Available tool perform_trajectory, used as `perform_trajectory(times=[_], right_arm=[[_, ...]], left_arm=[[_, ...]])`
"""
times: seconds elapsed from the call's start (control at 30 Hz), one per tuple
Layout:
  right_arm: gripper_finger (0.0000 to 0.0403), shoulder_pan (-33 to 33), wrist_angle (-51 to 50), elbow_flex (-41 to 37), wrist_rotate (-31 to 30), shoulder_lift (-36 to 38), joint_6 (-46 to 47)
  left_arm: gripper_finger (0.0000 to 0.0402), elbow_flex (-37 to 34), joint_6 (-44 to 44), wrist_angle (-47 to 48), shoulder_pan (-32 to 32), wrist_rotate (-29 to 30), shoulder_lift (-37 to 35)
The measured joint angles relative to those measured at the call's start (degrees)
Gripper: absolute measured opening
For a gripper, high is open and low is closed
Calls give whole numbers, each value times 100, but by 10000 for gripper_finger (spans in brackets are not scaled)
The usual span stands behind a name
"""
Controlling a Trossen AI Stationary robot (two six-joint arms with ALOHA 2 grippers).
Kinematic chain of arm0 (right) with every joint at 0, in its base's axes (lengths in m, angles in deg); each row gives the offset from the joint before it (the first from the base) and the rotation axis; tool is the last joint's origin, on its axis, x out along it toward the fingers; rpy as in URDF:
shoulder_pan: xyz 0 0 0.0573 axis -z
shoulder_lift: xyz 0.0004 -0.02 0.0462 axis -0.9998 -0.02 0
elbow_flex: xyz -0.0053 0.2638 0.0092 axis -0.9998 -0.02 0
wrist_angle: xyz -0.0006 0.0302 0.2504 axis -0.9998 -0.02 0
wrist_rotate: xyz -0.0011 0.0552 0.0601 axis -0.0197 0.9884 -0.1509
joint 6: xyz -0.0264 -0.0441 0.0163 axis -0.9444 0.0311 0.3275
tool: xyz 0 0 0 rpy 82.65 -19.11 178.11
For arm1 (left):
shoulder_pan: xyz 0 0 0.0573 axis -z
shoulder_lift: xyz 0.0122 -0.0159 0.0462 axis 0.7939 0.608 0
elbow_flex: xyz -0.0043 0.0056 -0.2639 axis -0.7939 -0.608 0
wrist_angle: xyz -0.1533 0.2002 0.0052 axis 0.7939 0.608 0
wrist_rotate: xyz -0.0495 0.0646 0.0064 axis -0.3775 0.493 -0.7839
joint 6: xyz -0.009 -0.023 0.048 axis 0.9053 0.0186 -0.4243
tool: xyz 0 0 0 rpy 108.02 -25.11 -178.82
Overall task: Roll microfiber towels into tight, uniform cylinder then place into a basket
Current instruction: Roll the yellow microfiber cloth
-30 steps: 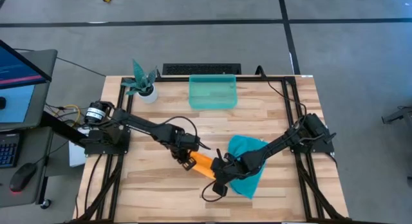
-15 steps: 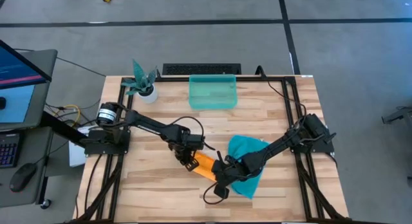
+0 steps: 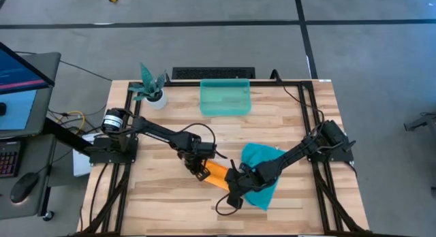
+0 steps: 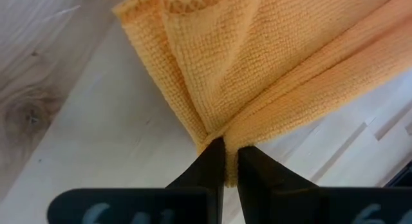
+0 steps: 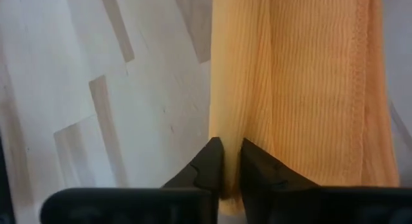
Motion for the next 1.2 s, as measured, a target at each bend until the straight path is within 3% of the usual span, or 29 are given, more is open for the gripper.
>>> perform_trajectory(times=[0.4,0.73,0.97,1.2], right_arm=[[111,90,-88,-1,-55,16,-211],[107,130,-820,1,-141,222,-97],[107,-211,-1039,0,-1013,727,21],[107,-580,21,17,-2165,692,-1640]], left_arm=[[18,-7,-79,104,-2,14,4],[18,-7,-81,104,0,19,8],[18,-9,-81,108,4,14,10],[18,-9,-83,106,4,13,12]])
